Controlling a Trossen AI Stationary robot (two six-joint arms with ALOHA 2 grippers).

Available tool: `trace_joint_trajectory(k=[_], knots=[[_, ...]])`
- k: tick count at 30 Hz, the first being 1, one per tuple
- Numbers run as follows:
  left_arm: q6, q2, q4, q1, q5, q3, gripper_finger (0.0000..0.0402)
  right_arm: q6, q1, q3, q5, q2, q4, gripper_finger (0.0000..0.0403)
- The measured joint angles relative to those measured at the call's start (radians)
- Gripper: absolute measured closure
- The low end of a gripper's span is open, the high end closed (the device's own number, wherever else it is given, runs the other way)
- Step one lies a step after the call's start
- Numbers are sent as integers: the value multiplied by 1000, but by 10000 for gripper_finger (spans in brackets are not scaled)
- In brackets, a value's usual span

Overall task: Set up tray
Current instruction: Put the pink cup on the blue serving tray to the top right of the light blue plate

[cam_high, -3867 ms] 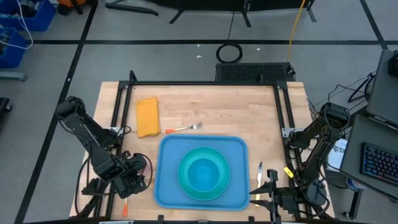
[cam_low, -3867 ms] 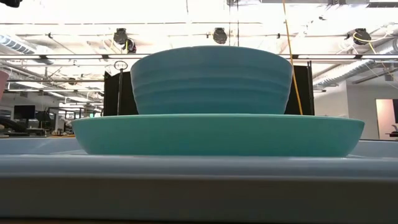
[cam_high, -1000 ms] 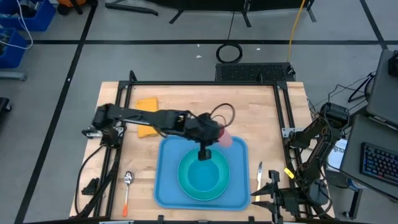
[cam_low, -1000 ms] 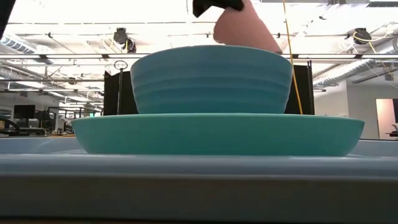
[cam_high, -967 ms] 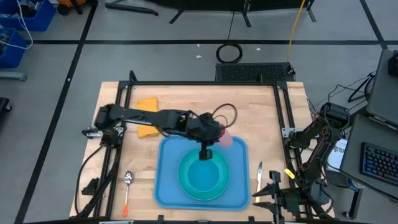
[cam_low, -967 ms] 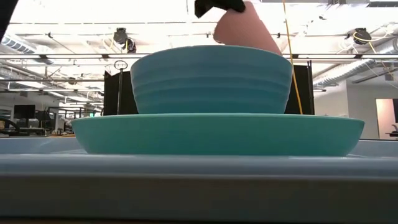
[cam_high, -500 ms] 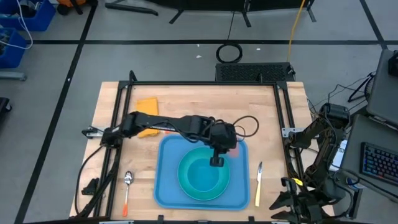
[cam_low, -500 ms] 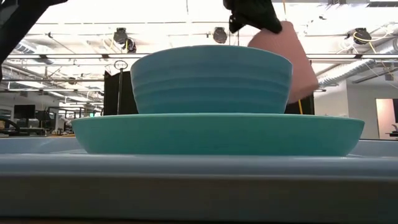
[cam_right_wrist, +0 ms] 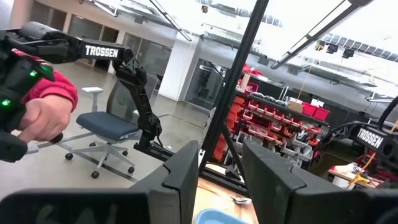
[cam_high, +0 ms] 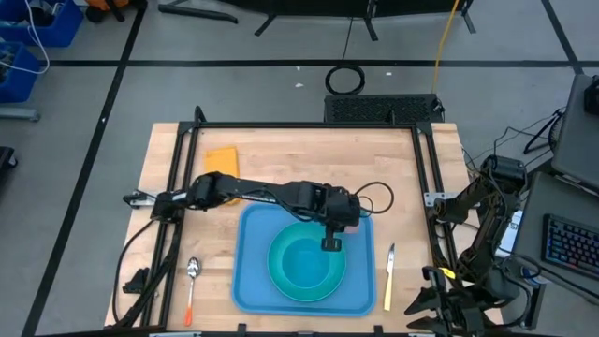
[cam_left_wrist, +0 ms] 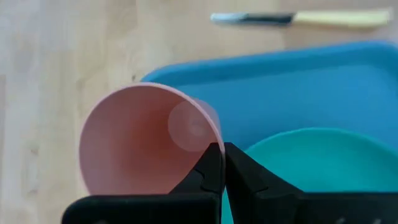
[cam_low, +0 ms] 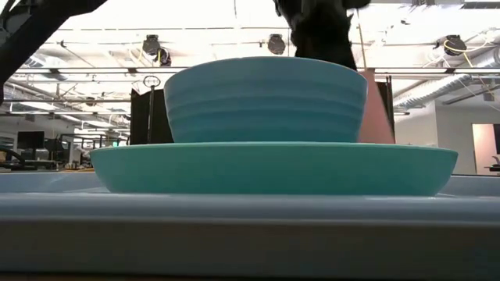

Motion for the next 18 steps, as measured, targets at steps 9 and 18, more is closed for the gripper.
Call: trace_joint_trajectory(k=[9,18], knots=[[-10,6,2,2,0,0,398,23,0,0,0,0,-23,289],[-5,37,16,0,10,0,398,26,0,0,-1,0,-23,289]])
